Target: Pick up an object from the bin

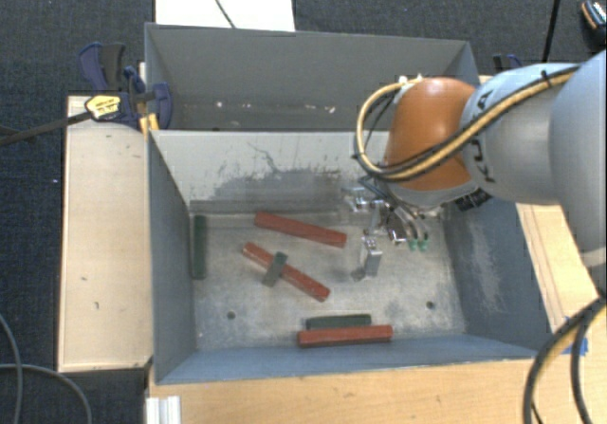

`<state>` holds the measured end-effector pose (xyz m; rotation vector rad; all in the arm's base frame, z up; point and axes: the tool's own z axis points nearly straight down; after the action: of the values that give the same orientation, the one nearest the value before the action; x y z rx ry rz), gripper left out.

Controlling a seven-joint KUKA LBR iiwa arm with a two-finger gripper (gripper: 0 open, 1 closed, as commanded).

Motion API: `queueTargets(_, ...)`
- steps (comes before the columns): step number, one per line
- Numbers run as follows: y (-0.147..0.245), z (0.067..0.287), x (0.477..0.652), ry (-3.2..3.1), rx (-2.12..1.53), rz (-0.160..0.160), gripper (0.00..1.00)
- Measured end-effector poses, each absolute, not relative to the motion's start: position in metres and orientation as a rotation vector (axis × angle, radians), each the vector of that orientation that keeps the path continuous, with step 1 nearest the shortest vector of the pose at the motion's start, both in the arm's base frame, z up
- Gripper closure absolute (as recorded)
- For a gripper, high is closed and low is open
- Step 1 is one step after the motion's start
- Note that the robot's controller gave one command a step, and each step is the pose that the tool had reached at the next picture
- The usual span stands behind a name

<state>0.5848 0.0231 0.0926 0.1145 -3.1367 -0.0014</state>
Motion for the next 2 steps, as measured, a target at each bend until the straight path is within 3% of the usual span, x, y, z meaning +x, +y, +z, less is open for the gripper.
queueTargets(1,0.0443,0.0698,0.5896,-3.131,-0.216,0.0,0.0)
queueTargets(2,0.044,0.071,0.5902,-3.133,-0.208,0.0,1.0)
